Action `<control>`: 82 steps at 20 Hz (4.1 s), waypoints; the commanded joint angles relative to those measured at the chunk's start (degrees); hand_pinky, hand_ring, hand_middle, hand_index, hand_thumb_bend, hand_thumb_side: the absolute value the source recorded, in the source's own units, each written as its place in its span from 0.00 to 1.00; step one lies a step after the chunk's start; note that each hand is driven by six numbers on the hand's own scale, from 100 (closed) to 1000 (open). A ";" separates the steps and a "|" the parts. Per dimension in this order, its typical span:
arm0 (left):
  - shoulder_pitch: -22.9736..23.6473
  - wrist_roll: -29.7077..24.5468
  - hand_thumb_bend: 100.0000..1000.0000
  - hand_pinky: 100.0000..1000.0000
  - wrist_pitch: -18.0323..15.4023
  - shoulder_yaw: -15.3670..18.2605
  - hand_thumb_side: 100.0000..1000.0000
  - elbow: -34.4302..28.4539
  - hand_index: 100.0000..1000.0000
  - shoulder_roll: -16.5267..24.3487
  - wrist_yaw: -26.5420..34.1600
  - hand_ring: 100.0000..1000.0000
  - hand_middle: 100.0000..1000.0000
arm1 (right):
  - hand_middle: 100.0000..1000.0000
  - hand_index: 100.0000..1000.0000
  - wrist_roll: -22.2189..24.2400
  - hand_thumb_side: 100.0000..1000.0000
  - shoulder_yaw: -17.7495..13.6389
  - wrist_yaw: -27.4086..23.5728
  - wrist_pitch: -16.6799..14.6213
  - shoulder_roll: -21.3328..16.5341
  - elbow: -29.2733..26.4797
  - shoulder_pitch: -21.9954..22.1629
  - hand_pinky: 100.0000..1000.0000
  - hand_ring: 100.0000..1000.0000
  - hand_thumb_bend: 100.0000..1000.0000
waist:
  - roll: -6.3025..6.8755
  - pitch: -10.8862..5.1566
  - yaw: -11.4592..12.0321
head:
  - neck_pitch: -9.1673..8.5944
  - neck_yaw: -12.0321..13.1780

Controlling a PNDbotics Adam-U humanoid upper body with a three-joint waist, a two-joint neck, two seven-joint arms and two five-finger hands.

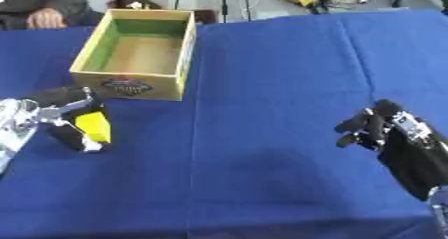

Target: Pick up objects on the table and place them in the box.

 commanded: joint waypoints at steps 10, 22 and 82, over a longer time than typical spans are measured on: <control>-2.84 -3.81 0.31 0.23 3.18 6.35 0.15 -11.75 0.46 12.30 8.69 0.23 0.27 | 0.42 0.32 -0.12 0.55 -0.22 -0.13 0.04 -1.40 -0.39 -0.16 0.53 0.62 0.00 | 0.42 -1.29 -0.03 | 0.29 -0.21; -17.81 10.18 0.35 0.28 4.75 6.84 0.08 12.26 0.49 1.90 -10.00 0.27 0.29 | 0.42 0.32 0.49 0.54 0.41 -0.09 0.27 -1.40 -0.32 -0.17 0.53 0.62 0.00 | 0.27 -1.43 -1.57 | 0.29 0.71; 21.29 38.70 0.16 0.48 -1.31 17.22 0.93 -24.31 0.65 -14.19 60.26 0.53 0.48 | 0.42 0.32 0.01 0.55 -0.53 0.33 0.05 -0.31 -0.15 -0.52 0.53 0.62 0.00 | -0.58 -0.17 1.74 | -0.32 -1.53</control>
